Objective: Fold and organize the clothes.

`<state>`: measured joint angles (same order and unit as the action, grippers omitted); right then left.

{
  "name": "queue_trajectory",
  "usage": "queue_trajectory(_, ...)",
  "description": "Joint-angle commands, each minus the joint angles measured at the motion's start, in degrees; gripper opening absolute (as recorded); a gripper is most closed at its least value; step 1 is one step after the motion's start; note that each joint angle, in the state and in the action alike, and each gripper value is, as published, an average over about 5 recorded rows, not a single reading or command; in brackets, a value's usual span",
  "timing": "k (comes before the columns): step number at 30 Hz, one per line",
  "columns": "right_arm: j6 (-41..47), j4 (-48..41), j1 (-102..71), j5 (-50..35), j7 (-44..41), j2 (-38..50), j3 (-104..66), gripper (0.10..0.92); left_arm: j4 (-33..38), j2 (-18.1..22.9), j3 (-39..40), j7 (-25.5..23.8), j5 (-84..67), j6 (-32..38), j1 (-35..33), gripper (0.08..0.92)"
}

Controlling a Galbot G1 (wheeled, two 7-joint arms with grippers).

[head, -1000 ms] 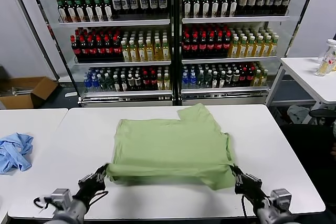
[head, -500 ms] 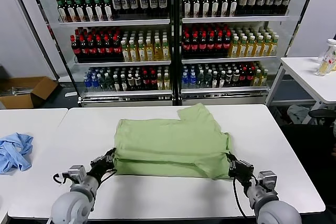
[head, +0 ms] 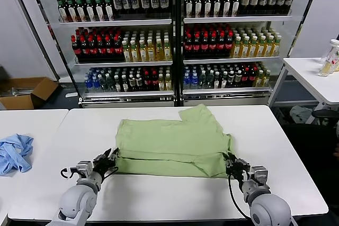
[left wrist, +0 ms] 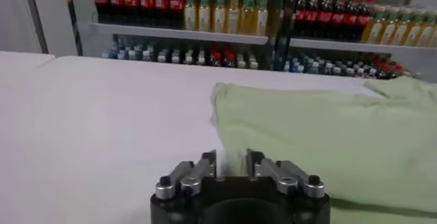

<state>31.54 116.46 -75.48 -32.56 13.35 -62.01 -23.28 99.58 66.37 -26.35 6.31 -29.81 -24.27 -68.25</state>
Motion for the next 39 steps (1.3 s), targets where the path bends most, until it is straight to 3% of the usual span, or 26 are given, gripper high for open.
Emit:
queue_trajectory(1, 0.58, 1.05, -0.41, 0.51, 0.36, 0.22, -0.71, 0.522, 3.09, -1.28, -1.74, -0.19, -0.87, 0.41, -1.17, 0.494)
queue_trajectory(7, 0.92, 6.94, -7.04, -1.15, 0.83, 2.54, -3.45, 0.696, 12.01, -3.96, -4.63, 0.05, -7.59, 0.12, -8.54, 0.667)
queue_trajectory(11, 0.22, 6.1, -9.12, -0.34, 0.84, 1.97, -3.16, 0.796, 15.9, -3.98, -4.55, -0.1, -8.79, -0.9, -12.76, 0.773)
queue_trajectory(19, -1.64, 0.35, -7.84, 2.96, -0.11, -0.51, -1.56, 0.822, 14.65, -1.3, -0.53, -0.49, -3.17, -3.33, -15.84, 0.822)
queue_trajectory(25, -2.14, 0.06, -7.17, 2.65, -0.66, -0.43, -1.25, 0.715, 11.99, -0.59, -0.79, 1.08, -3.27, -4.15, -13.1, 0.759)
queue_trajectory(39, -2.08, -2.13, -6.16, 1.18, -0.88, -1.17, -0.24, 0.317, 10.9, -0.43, -0.53, 1.56, -2.62, -5.73, -11.96, 0.352)
